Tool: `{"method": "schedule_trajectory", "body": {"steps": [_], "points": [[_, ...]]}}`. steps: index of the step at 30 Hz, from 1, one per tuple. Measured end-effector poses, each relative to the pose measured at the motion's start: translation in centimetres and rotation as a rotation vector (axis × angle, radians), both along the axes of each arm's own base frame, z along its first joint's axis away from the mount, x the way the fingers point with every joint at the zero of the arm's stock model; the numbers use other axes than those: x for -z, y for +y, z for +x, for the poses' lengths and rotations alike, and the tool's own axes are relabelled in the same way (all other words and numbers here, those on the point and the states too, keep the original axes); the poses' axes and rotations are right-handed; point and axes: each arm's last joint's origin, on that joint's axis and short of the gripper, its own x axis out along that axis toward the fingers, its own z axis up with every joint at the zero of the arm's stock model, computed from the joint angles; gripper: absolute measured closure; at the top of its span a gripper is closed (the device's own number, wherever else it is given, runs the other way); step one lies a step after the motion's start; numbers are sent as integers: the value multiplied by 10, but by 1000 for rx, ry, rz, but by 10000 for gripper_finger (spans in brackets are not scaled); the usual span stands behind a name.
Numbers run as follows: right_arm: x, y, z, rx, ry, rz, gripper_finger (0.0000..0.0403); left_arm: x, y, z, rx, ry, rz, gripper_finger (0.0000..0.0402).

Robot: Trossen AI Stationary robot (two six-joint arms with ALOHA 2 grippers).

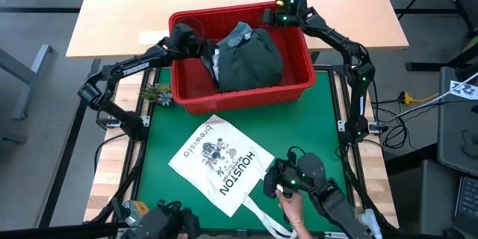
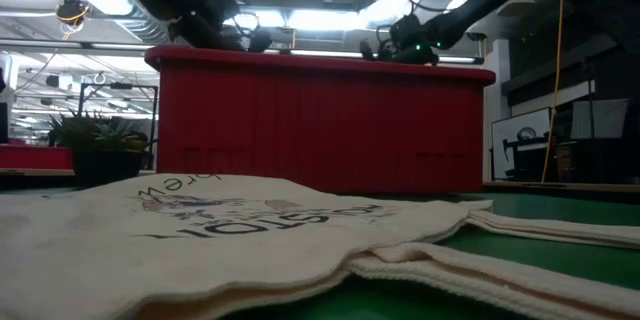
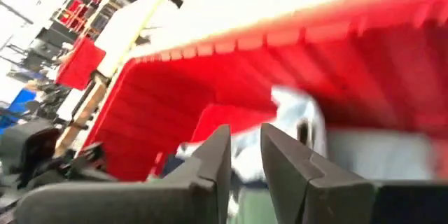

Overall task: Fold laundry
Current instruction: Put the clothes into the red bin

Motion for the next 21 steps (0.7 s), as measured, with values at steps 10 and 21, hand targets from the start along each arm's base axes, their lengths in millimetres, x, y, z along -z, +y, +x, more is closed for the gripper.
{"method": "schedule_trajectory", "body": {"steps": [10,21], "points": [[-55,11,3,-89,97,-195,324,-27,-13,-7,-1,-55,88,341],[-33,84,60,-579,235,-280,324,-21,-54,39,294,44,200,341]]}}
